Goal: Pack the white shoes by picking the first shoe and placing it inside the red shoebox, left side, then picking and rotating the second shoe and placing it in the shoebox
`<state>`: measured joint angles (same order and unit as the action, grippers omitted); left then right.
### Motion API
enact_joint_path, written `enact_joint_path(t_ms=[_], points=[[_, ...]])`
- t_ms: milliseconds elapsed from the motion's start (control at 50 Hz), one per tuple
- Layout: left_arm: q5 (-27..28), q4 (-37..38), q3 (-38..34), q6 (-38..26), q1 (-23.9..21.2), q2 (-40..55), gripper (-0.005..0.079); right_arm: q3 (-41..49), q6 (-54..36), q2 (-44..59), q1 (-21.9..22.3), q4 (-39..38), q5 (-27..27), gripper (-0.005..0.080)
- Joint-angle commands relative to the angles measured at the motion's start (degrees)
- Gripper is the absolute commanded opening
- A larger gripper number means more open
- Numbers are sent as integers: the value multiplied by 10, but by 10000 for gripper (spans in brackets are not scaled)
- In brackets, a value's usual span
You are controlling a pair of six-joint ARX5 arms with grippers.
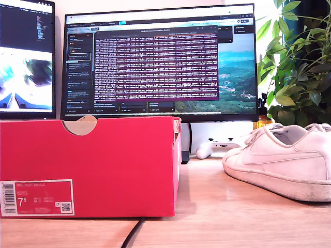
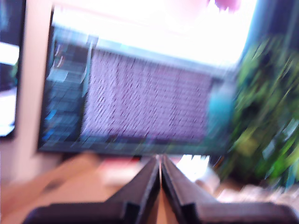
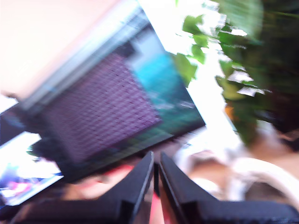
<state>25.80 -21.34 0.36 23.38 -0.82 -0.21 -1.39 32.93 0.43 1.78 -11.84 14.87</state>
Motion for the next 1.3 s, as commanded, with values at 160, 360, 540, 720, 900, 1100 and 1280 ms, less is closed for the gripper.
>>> enact_joint_path(t_ms=[160, 360, 540, 720, 900, 1100, 1280], points=[[45, 78, 52, -65, -1, -3, -19, -37, 0, 4, -3, 12, 33, -12], [49, 272, 146, -272, -1, 33, -19, -96, -49, 56, -3, 67, 32, -13], [48, 402, 210, -448, -7, 101, -19, -166, -132, 153, -3, 116, 31, -12], [-9, 510, 241, -623, -54, 177, -19, -252, -209, 277, -3, 180, 4, -12], [-126, 563, 241, -701, -144, 248, -19, -345, -214, 412, -3, 243, -19, -12], [-239, 571, 241, -701, -266, 321, -19, -456, -227, 543, -3, 329, -19, -12], [-357, 551, 241, -692, -318, 400, -19, -544, -263, 636, -6, 466, -18, -10]])
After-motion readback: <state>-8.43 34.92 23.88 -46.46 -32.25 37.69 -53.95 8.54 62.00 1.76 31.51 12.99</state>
